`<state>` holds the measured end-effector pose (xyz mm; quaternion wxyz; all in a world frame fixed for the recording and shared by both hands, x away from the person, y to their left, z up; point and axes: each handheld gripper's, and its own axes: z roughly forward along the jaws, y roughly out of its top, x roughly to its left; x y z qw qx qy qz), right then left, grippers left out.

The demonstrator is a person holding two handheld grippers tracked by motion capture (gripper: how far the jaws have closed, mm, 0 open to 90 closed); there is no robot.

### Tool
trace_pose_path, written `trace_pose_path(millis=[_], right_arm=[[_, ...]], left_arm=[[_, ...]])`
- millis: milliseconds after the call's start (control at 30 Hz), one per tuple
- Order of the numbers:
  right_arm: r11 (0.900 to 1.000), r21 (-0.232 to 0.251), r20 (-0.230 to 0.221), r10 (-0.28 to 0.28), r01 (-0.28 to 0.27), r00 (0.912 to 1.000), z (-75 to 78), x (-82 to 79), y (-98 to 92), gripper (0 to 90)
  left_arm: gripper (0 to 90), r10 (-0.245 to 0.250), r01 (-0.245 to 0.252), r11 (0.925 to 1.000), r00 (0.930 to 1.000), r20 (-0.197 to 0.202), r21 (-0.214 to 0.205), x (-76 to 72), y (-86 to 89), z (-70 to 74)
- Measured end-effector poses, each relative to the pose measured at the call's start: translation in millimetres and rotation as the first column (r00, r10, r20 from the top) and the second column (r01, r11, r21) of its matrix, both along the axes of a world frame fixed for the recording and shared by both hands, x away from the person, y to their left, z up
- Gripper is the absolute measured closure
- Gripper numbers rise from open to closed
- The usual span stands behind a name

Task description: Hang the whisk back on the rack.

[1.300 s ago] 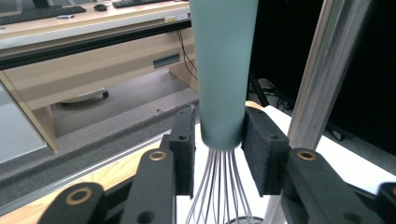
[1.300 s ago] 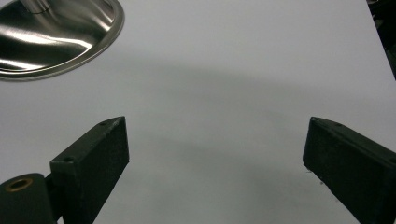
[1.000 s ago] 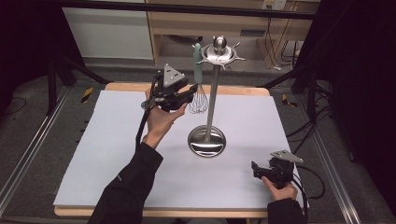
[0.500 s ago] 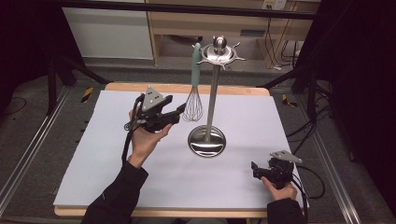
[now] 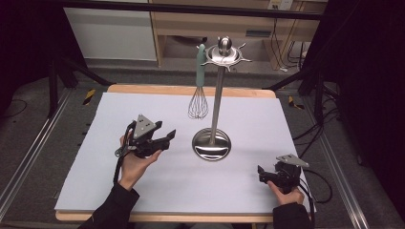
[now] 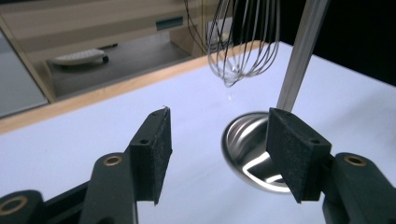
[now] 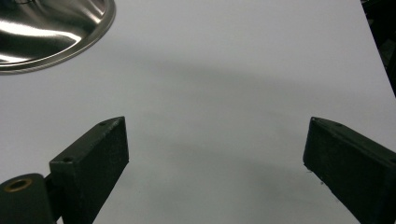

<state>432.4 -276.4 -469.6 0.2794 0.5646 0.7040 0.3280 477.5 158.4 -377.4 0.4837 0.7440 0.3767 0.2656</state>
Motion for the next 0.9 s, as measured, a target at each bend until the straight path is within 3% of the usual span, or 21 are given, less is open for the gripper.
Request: trace_pose_path(millis=[467,667,800,900], right_arm=[[0.9993,0.013,-0.004,-0.035,0.035,0.9994,-1.0,-1.8,-6.5,6.8],[0.998,0.013,-0.012,-0.061,0.062,0.998,-3.6,-3.3,-13.5,6.6],[0.9979,0.001,-0.022,-0.064,0.064,0.9977,-4.8,-2.8,-12.9,6.7],[0.9979,-0.01,-0.021,-0.064,0.063,0.9978,-5.4,-2.4,-12.1,6.9]], left_arm=[[34.3,0.084,-0.081,0.996,0.9931,-0.082,0.036,-11.6,48.3,-43.0],[30.6,0.15,-0.146,0.9886,0.9802,-0.13,0.037,-20.7,78.5,-62.0],[28.8,0.179,-0.171,0.983,0.9711,-0.157,0.068,-23.6,92.9,-72.7],[27.9,0.208,-0.202,0.9779,0.9651,-0.159,0.053,-23.2,100.9,-74.9]])
